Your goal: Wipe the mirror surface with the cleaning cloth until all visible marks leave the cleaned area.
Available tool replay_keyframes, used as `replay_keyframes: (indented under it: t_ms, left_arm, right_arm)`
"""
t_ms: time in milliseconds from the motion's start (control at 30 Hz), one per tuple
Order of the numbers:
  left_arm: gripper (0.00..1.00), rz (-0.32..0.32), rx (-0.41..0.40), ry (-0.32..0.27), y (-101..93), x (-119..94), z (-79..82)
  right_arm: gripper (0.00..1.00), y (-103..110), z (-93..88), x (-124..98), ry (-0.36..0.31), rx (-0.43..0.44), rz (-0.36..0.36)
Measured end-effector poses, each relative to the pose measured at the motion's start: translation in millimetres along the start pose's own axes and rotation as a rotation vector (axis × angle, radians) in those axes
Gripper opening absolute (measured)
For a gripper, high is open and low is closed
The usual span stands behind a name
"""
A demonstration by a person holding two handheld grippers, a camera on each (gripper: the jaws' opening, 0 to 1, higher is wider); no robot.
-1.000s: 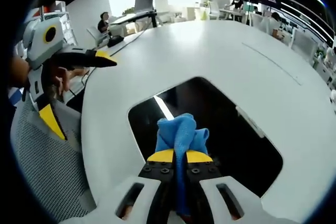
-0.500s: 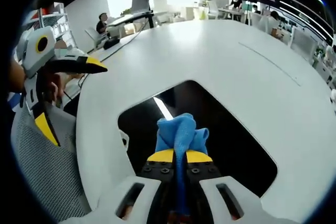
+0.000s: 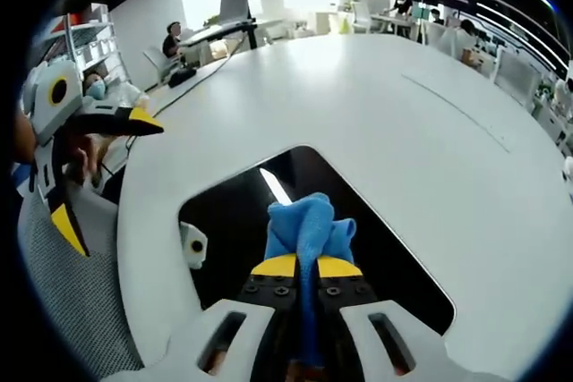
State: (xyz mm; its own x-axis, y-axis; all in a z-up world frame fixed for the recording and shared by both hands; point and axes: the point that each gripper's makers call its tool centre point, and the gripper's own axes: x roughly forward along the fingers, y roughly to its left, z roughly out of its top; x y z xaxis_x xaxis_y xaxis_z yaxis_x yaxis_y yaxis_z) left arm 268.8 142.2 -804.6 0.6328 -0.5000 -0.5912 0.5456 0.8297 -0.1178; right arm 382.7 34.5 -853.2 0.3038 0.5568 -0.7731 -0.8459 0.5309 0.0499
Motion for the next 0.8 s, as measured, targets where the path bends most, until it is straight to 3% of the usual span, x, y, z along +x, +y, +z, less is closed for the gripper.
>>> replay_keyframes:
  t_ms: [800]
  left_arm:
    - [0.99, 0.001, -0.012, 0.004, 1.3, 1, -1.9]
  right_arm:
    - [0.0, -31, 15.6, 11, -0.001, -0.021, -0.015]
